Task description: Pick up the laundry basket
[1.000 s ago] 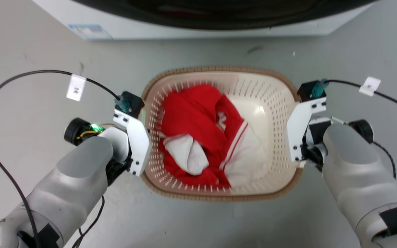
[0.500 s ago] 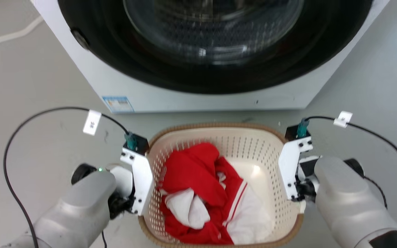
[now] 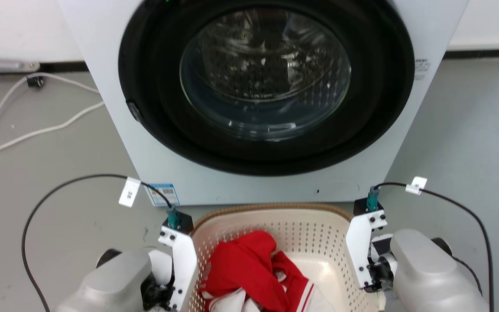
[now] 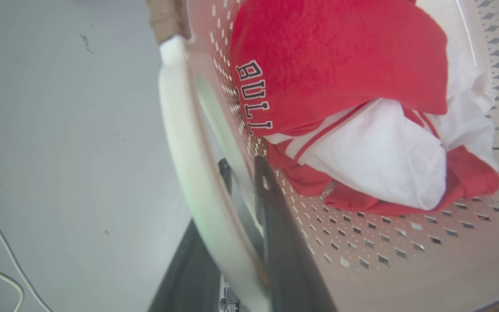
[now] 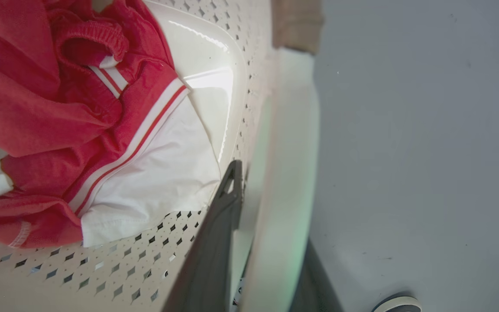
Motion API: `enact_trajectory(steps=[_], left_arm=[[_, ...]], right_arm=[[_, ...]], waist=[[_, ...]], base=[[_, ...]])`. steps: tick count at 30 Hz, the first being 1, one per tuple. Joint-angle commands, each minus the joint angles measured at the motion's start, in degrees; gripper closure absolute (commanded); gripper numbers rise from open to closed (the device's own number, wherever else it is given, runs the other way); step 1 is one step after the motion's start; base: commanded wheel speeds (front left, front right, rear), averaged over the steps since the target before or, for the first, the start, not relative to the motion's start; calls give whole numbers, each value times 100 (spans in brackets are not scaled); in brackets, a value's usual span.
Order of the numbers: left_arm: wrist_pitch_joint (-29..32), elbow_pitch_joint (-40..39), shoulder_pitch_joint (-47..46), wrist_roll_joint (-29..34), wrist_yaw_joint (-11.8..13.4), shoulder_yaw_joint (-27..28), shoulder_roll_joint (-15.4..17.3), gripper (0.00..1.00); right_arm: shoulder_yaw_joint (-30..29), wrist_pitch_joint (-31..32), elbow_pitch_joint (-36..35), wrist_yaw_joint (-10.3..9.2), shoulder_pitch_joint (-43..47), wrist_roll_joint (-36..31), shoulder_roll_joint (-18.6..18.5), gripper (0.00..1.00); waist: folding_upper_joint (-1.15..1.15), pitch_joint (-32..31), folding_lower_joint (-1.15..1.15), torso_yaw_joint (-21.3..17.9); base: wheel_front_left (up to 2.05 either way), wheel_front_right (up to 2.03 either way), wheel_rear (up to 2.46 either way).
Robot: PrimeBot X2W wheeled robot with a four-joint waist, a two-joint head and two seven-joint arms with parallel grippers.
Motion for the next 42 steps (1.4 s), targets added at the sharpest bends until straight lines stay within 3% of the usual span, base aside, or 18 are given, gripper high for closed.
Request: enact_trajectory(steps=[1,14,42], left_arm=[[80,-20,124,13,-27,-50,26,100],[117,-22,258,61,-27,-54,-38,100],[505,-140,164,-103,-34,-54,-10,100]], right_arm=[[58,-9,-51,2,27,-7,-53,100],[212,71,4,8,115,225,-44,100],[443,252,95,8,-79,547,-34,100]], waist=[[0,-168,2,12],[0,-500,2,107],[0,-505,2,16]], base=[[0,0,0],[0,0,0],[0,0,0]])
